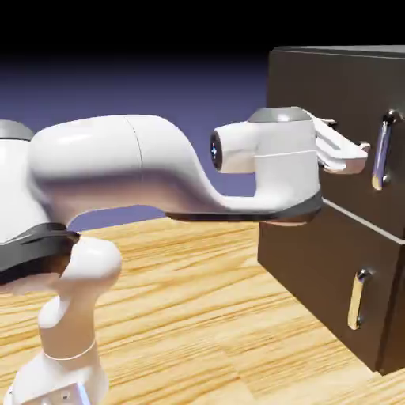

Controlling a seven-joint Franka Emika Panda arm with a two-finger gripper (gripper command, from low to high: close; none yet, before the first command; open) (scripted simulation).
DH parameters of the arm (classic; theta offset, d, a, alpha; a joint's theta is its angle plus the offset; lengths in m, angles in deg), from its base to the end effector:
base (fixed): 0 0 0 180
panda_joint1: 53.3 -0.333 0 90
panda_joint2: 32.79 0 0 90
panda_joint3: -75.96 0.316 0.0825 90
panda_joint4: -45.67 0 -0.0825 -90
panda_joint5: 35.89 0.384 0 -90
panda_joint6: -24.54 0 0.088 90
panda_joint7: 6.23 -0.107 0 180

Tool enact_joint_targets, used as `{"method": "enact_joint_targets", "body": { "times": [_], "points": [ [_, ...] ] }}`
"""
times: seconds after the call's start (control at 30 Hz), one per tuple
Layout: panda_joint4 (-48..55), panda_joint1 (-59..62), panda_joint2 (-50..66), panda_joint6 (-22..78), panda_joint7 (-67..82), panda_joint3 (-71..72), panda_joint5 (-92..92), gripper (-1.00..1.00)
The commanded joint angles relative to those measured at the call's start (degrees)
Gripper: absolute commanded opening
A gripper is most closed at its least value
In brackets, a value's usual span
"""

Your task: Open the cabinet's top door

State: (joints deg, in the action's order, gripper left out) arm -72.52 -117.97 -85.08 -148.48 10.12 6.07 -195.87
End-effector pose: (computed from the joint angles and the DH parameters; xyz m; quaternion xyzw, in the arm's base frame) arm 0.4652 -0.1599 0.5514 0.2955 0.6438 0.3193 0.6295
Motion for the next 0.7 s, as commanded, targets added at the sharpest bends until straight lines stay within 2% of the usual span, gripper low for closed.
{"method": "enact_joint_targets", "body": {
  "times": [0.0,0.1,0.3,0.33,0.67],
  "points": [
    [0.67,-1.00,-0.31,0.02,0.92,-1.09,-2.50,0.00],
    [1.61,-2.41,-0.74,0.04,2.21,-2.63,-6.02,0.00],
    [10.26,-13.28,1.07,0.17,2.56,-9.38,-6.02,0.00],
    [10.26,-13.28,1.07,0.17,2.56,-9.38,-6.02,-1.00],
    [-4.54,5.40,6.29,7.99,-3.83,2.92,-3.56,-1.00]
  ]
}}
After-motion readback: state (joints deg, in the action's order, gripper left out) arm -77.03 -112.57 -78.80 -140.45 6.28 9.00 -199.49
